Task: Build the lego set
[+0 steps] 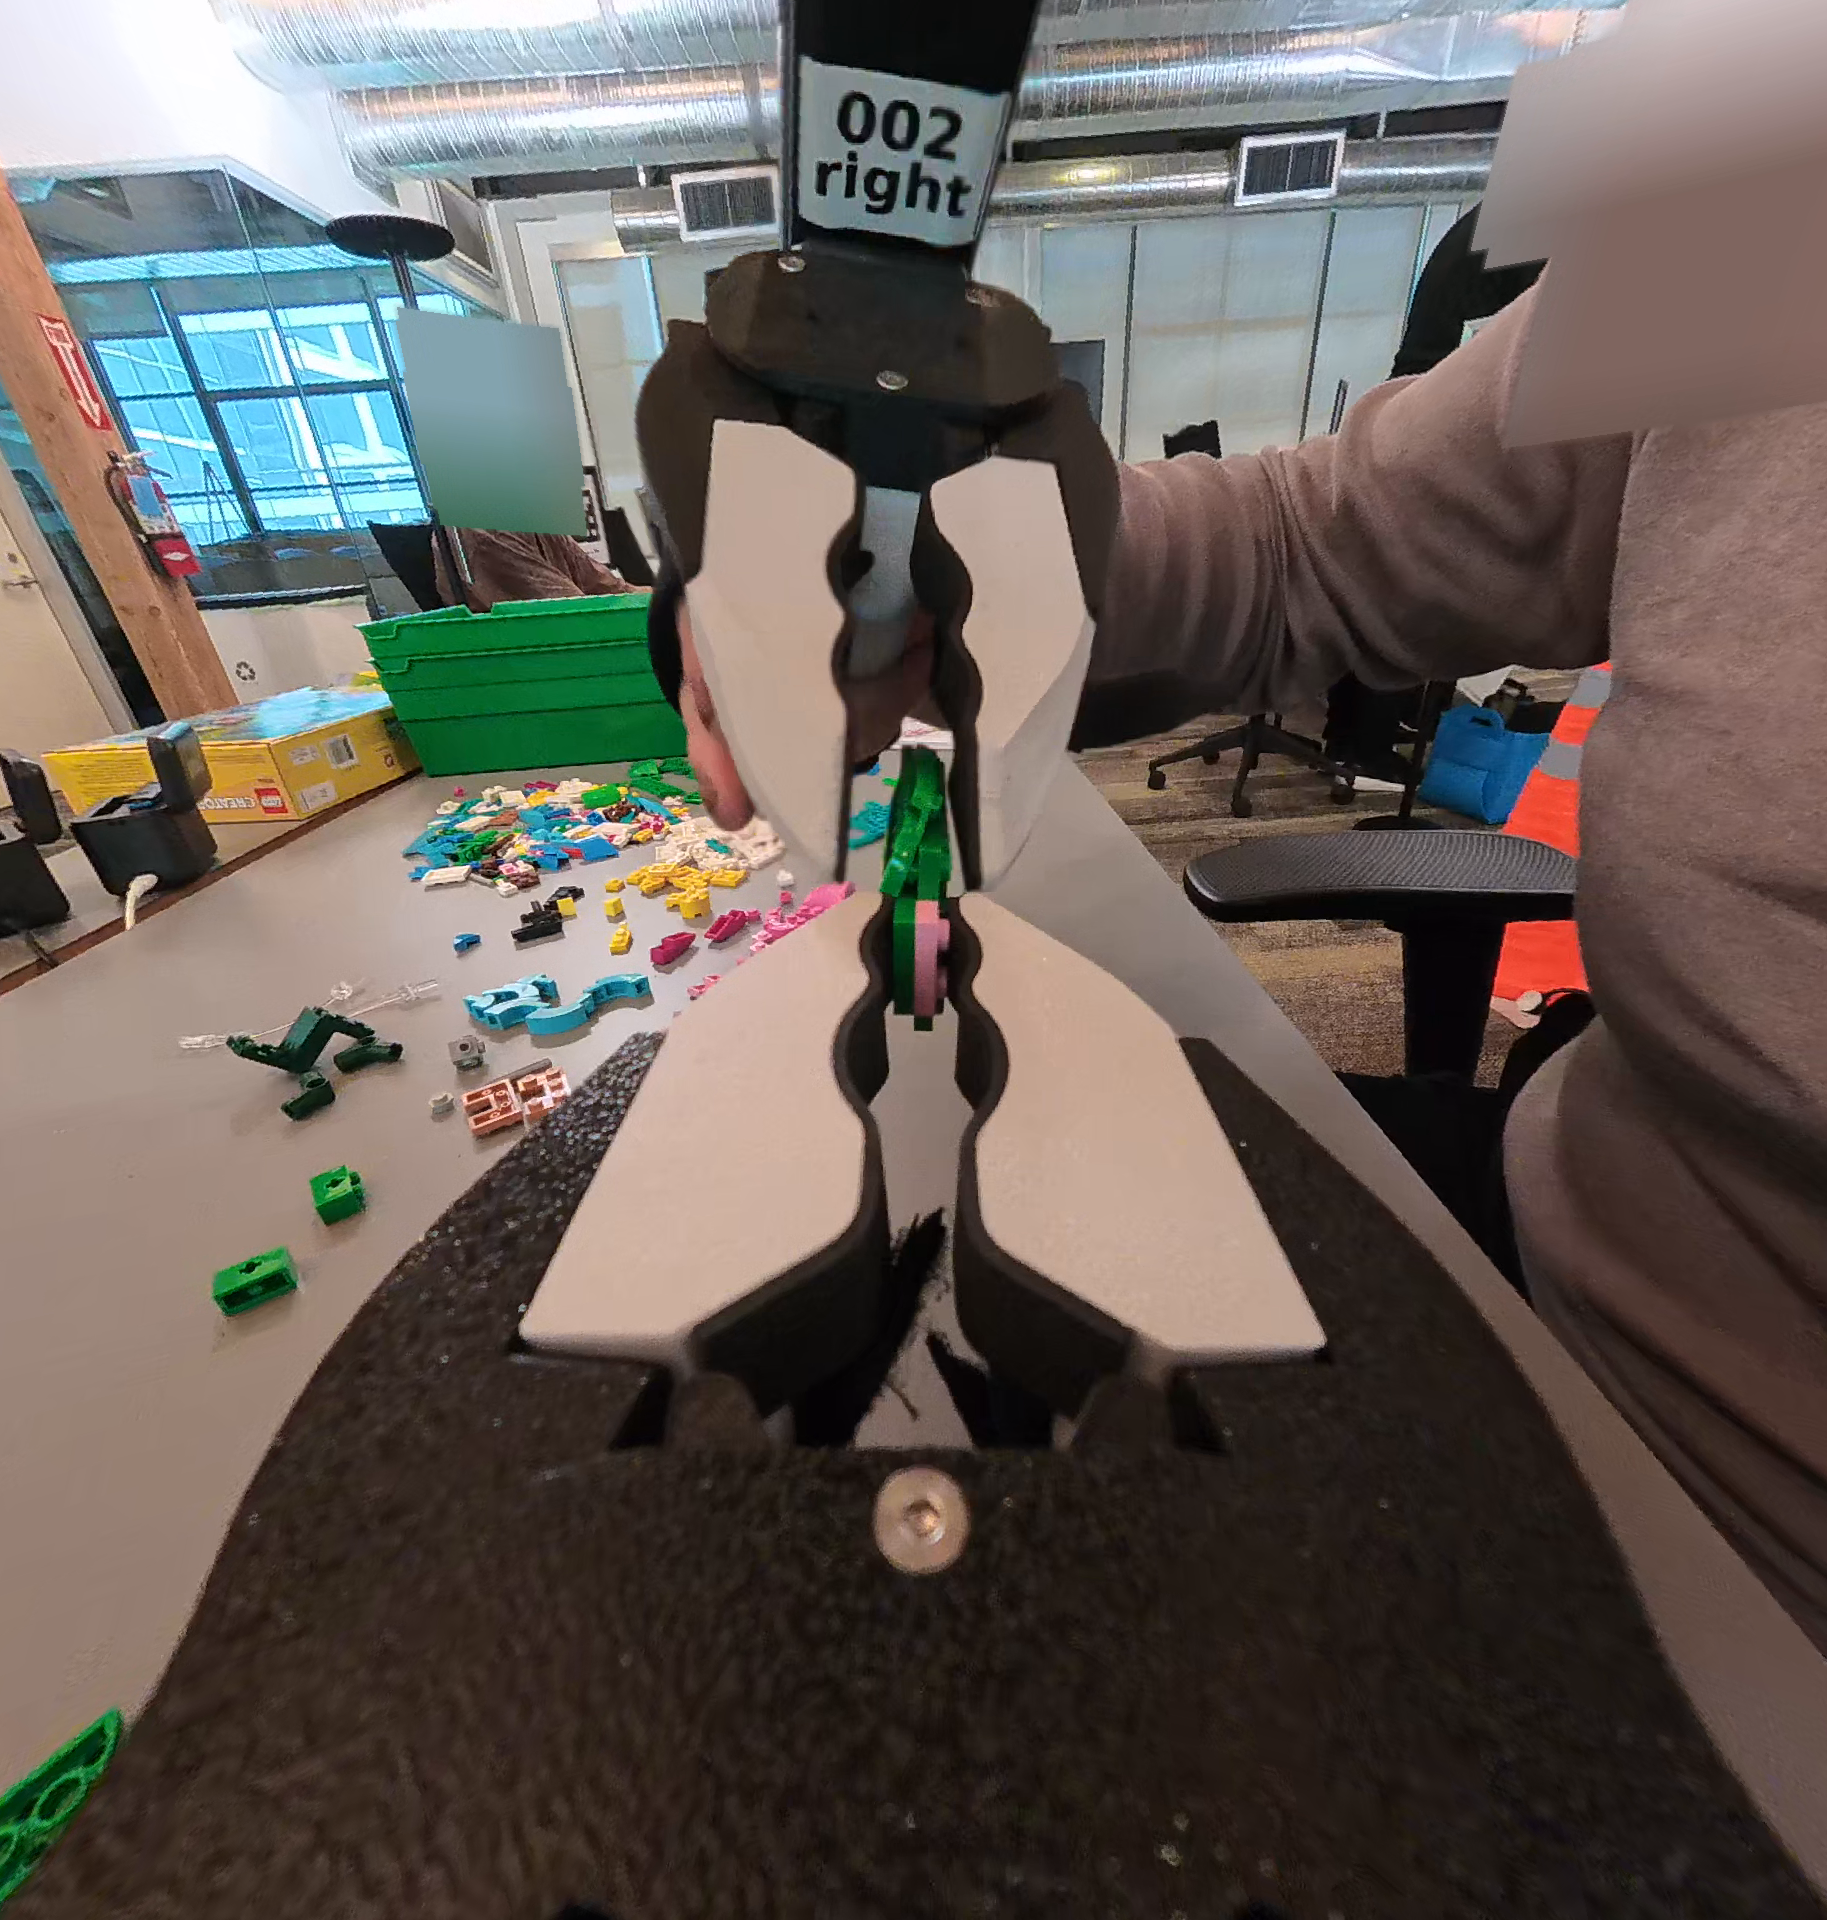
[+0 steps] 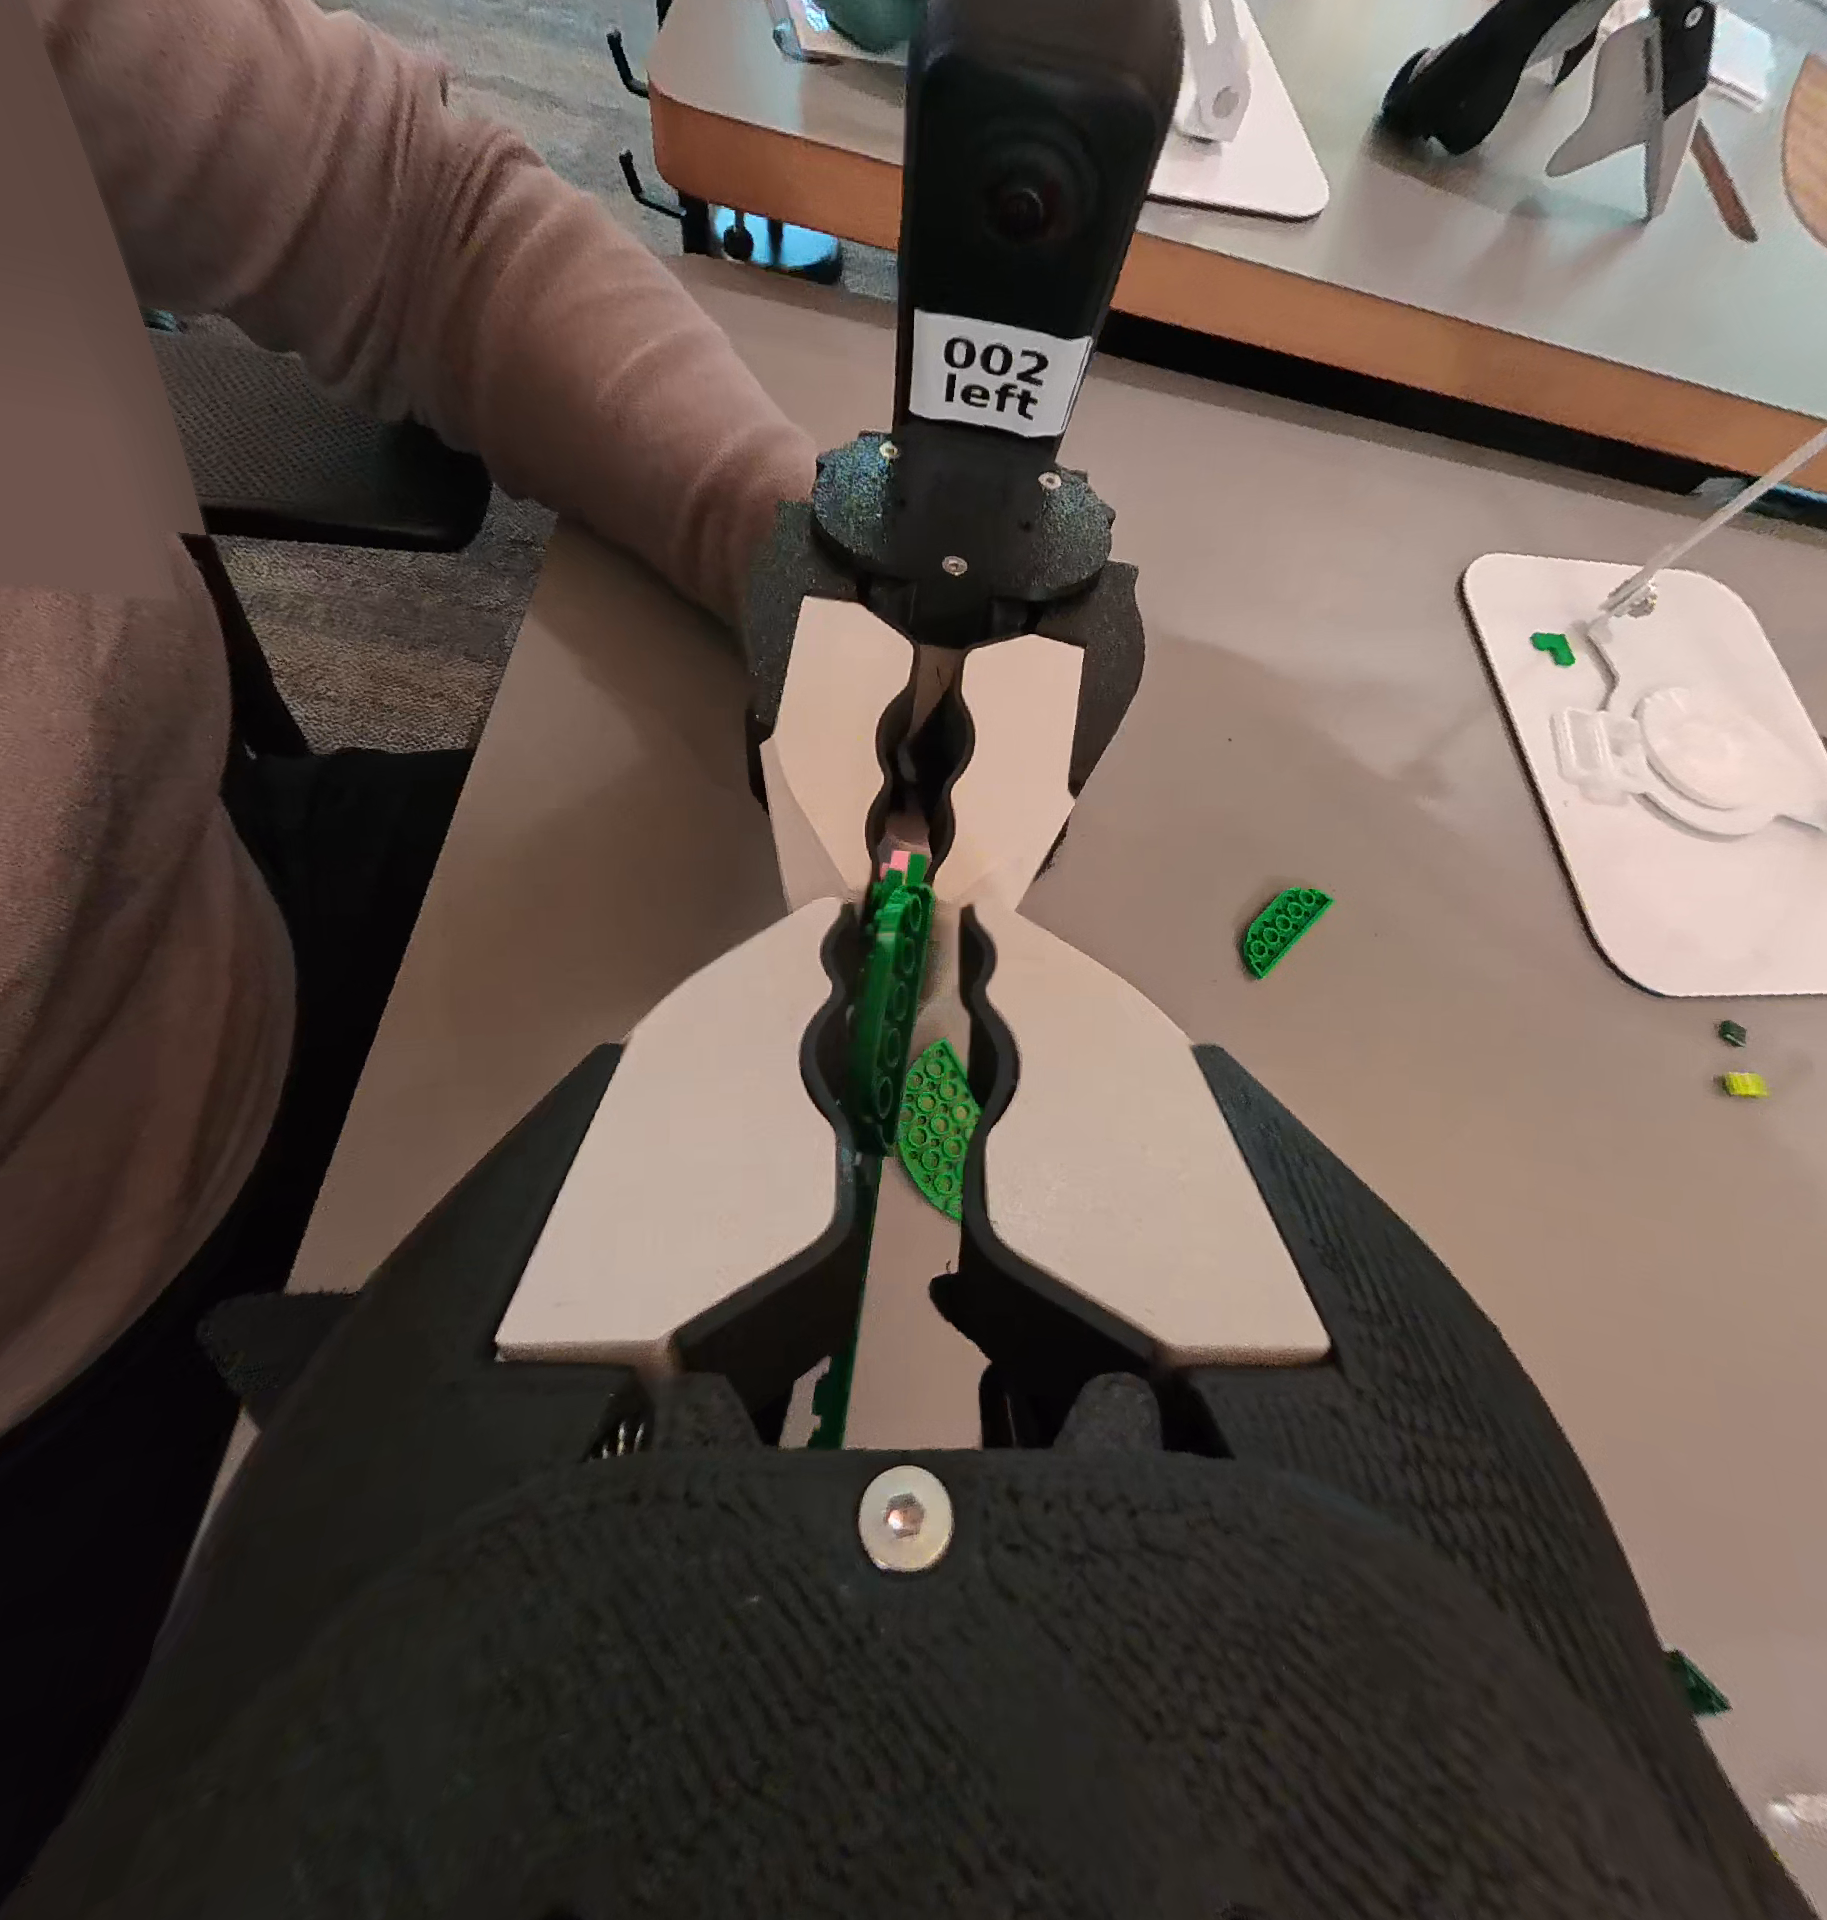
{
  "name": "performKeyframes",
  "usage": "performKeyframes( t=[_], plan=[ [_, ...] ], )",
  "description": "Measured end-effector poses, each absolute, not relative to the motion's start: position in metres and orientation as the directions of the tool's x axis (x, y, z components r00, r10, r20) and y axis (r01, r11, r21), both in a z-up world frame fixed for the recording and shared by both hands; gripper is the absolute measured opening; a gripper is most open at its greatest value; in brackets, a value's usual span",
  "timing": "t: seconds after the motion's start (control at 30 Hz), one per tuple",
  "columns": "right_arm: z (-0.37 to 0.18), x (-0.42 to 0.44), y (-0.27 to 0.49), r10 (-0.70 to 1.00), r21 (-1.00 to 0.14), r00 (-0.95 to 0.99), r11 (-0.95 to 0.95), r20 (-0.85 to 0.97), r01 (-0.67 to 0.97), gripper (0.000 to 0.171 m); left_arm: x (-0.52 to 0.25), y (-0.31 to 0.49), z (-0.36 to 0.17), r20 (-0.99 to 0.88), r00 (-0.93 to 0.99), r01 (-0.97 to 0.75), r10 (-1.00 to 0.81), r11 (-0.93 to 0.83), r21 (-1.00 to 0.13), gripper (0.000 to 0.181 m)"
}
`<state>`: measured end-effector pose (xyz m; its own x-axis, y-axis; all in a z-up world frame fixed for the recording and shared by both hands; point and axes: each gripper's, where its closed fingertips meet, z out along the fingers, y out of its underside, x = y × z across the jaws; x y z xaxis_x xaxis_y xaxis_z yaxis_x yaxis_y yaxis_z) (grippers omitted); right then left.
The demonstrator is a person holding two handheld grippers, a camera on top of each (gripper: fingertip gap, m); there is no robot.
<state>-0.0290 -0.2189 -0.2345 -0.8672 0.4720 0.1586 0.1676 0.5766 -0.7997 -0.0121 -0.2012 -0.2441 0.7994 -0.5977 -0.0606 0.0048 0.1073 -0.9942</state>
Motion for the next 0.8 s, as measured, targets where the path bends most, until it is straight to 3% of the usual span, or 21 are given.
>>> performKeyframes(
  t=[0.27, 0.5, 0.8],
  plan=[
    [-0.23, -0.027, -0.215, 0.49, -0.824, -0.858, 0.543, 0.155, 0.162, 0.024, -0.014, -0.202, -0.241, -0.041, 0.799, 0.032, -0.599, 0.112, -0.993, 0.008],
    [-0.221, -0.019, -0.198, 0.546, -0.834, -0.79, 0.546, 0.28, 0.082, 0.031, -0.018, -0.203, -0.238, -0.017, 0.801, 0.066, -0.598, 0.117, -0.991, 0.008],
    [-0.226, -0.02, -0.205, 0.574, -0.851, -0.765, 0.521, 0.29, 0.069, 0.008, -0.016, -0.205, -0.236, -0.02, 0.795, 0.07, -0.607, 0.124, -0.99, 0.008]
  ],
)
